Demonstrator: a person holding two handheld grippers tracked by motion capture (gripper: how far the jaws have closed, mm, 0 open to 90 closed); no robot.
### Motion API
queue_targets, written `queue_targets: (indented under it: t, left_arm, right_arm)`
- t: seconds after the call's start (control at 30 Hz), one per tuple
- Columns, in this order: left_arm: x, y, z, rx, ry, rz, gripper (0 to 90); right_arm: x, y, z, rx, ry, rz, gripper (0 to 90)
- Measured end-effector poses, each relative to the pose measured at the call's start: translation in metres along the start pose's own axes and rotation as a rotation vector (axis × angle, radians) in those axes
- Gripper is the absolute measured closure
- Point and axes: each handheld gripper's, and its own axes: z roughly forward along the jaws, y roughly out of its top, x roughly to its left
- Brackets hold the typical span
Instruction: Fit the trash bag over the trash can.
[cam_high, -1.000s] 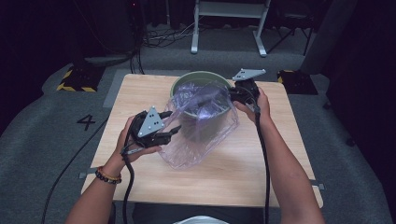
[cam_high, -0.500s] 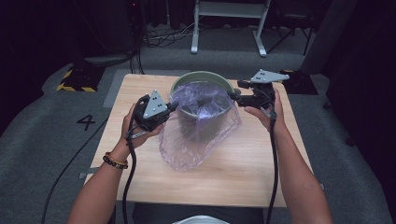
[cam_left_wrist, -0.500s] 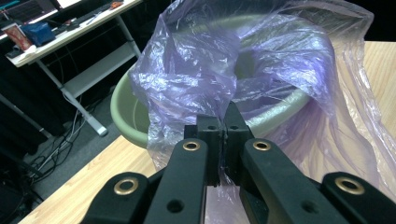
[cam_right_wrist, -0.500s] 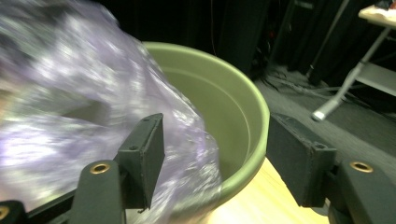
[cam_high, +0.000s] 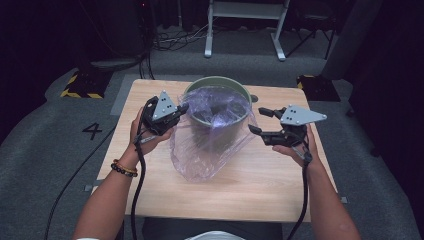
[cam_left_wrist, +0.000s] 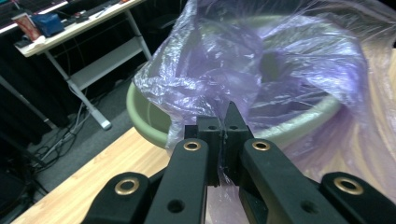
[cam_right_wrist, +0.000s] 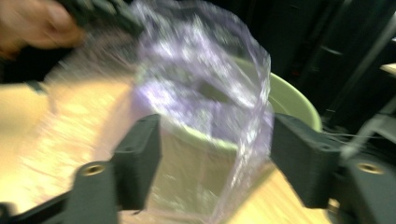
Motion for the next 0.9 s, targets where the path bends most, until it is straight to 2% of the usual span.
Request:
queue_targets:
  t: [0.03,0.07,0.1,0.17,0.23,0.3,0.43,0.5,0.53,0.57,0.6,0.63,0.7,0.83,0.87,0.9]
  left_arm:
    - [0.001,0.0,0.001,-0.001,-0.001,-0.008,89.8]
    - [0.001,0.0,0.001,-0.001,-0.001,-0.008,89.9]
    - [0.004,0.0,0.004,0.0,0.007,-0.014,89.8]
    - [0.008,-0.001,0.006,0.001,0.016,-0.02,89.9]
    - [0.013,-0.003,0.009,0.0,0.019,-0.035,89.9]
    - [0.018,-0.005,0.012,-0.005,0.028,-0.044,89.9]
    - [0.028,-0.007,0.02,-0.017,0.044,-0.066,89.9]
    - [0.033,-0.008,0.025,-0.025,0.066,-0.08,89.9]
    - [0.033,-0.008,0.025,-0.025,0.066,-0.08,89.9]
    - [0.038,-0.008,0.03,-0.019,0.084,-0.091,90.0]
    - [0.038,-0.008,0.03,-0.019,0.084,-0.091,89.9]
    - [0.043,-0.009,0.034,-0.025,0.091,-0.114,89.9]
    - [0.047,-0.011,0.04,-0.012,0.103,-0.123,89.9]
    - [0.054,-0.016,0.05,0.009,0.097,-0.145,89.9]
    - [0.057,-0.019,0.057,0.018,0.087,-0.172,89.9]
    - [0.057,-0.019,0.057,0.018,0.087,-0.172,89.9]
  right_arm:
    - [0.001,-0.002,0.003,0.013,-0.004,-0.003,48.3]
    - [0.001,-0.002,0.003,0.013,-0.004,-0.003,48.3]
    - [0.0,-0.006,0.013,0.064,-0.029,0.004,60.8]
    - [-0.004,-0.009,0.019,0.09,-0.052,0.011,69.8]
    - [-0.009,-0.011,0.023,0.102,-0.074,0.024,80.0]
    - [-0.015,-0.013,0.027,0.108,-0.092,0.025,86.6]
    - [-0.032,-0.015,0.033,0.088,-0.128,0.071,90.0]
    - [-0.04,-0.014,0.038,0.078,-0.157,0.094,90.0]
    - [-0.04,-0.014,0.038,0.078,-0.157,0.094,90.0]
    - [-0.047,-0.012,0.043,0.077,-0.175,0.107,90.0]
    - [-0.051,-0.012,0.046,0.079,-0.184,0.117,90.0]
    - [-0.054,-0.011,0.05,0.082,-0.195,0.121,90.0]
    - [-0.06,-0.01,0.058,0.096,-0.214,0.133,90.0]
    - [-0.068,-0.011,0.069,0.113,-0.224,0.16,90.0]
    - [-0.073,-0.013,0.077,0.133,-0.229,0.176,90.0]
    - [-0.076,-0.014,0.08,0.139,-0.235,0.187,90.0]
